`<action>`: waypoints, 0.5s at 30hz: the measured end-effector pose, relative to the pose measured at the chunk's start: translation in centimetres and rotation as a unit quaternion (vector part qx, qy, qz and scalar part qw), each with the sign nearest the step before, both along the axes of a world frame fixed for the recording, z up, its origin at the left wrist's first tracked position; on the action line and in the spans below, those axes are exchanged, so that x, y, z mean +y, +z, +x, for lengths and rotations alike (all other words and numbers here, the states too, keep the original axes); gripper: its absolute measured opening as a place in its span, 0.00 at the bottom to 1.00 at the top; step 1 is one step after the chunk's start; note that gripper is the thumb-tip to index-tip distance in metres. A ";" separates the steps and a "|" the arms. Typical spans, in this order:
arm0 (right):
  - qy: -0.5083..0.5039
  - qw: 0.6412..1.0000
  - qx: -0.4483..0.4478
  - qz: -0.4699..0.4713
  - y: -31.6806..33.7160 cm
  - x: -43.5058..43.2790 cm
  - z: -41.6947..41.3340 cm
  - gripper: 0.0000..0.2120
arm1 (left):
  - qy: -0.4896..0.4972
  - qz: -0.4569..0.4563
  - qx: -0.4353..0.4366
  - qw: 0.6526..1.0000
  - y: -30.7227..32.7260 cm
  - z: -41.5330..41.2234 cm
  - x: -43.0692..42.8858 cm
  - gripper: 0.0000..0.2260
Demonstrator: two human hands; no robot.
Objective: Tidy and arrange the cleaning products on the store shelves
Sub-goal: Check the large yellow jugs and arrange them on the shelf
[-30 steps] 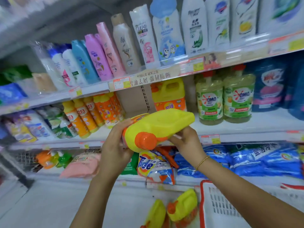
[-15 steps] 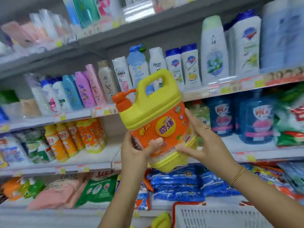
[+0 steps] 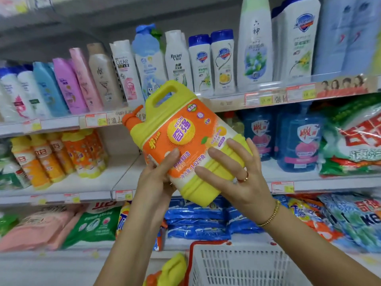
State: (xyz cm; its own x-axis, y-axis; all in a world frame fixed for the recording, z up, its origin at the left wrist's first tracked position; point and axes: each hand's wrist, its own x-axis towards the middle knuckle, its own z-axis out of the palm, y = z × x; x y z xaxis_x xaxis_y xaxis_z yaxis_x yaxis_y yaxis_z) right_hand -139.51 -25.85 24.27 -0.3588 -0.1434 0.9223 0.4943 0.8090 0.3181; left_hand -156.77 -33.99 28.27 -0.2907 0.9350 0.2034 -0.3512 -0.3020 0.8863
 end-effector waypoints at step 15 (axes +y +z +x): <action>0.329 0.705 0.263 -0.571 2.0 -2.0 -6.0 0.31 | 0.068 0.048 0.007 0.996 -2.7 -3.6 2.0 0.38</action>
